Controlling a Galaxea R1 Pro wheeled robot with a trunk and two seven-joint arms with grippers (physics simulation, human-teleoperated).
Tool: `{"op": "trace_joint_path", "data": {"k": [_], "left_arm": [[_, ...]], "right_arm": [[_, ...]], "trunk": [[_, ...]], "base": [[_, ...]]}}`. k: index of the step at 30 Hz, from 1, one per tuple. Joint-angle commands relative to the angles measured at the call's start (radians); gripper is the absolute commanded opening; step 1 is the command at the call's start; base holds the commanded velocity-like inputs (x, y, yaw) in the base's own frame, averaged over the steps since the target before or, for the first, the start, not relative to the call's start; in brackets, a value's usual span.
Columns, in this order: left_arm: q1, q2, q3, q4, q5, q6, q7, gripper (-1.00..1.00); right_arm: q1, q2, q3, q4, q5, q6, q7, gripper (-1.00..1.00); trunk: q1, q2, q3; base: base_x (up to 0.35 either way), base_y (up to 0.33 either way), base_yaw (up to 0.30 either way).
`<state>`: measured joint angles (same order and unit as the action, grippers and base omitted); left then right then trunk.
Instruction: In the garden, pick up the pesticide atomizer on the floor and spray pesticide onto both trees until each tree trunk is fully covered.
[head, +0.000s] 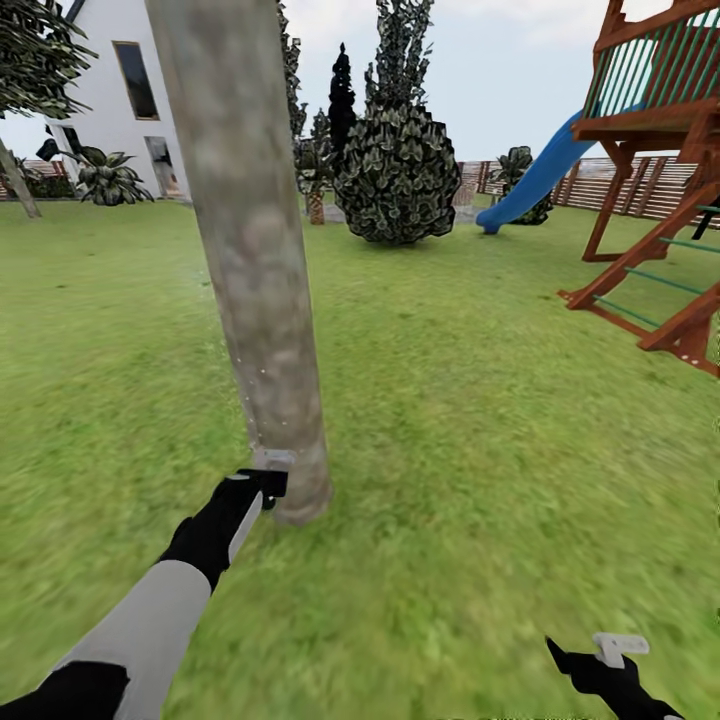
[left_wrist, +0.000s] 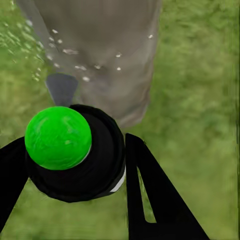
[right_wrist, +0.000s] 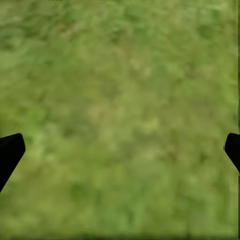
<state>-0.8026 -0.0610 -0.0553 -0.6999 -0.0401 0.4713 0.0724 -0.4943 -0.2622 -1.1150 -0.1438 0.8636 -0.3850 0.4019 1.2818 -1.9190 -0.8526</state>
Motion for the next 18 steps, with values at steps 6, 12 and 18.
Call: {"op": "trace_joint_path", "data": {"k": [6,12,18], "left_arm": [[-0.008,0.092,0.024,-0.01,0.003,0.034,-0.003,-1.0],[-0.007,0.04,0.017,-0.04,0.002,0.083,-0.002,-1.0],[-0.009,0.015,0.02,-0.097,0.0,0.135,-0.006,-1.0]], "right_arm": [[0.0,0.0,0.0,0.0,0.0,0.0,0.0,1.0],[0.0,0.0,0.0,0.0,0.0,0.0,0.0,1.0],[0.0,0.0,0.0,0.0,0.0,0.0,0.0,1.0]], "trunk": [[0.0,0.0,0.002],[0.0,0.0,0.002],[0.0,0.0,0.002]], "base": [[-0.003,0.001,-0.173],[-0.118,0.0,-0.006],[-0.033,0.0,0.0]]}}
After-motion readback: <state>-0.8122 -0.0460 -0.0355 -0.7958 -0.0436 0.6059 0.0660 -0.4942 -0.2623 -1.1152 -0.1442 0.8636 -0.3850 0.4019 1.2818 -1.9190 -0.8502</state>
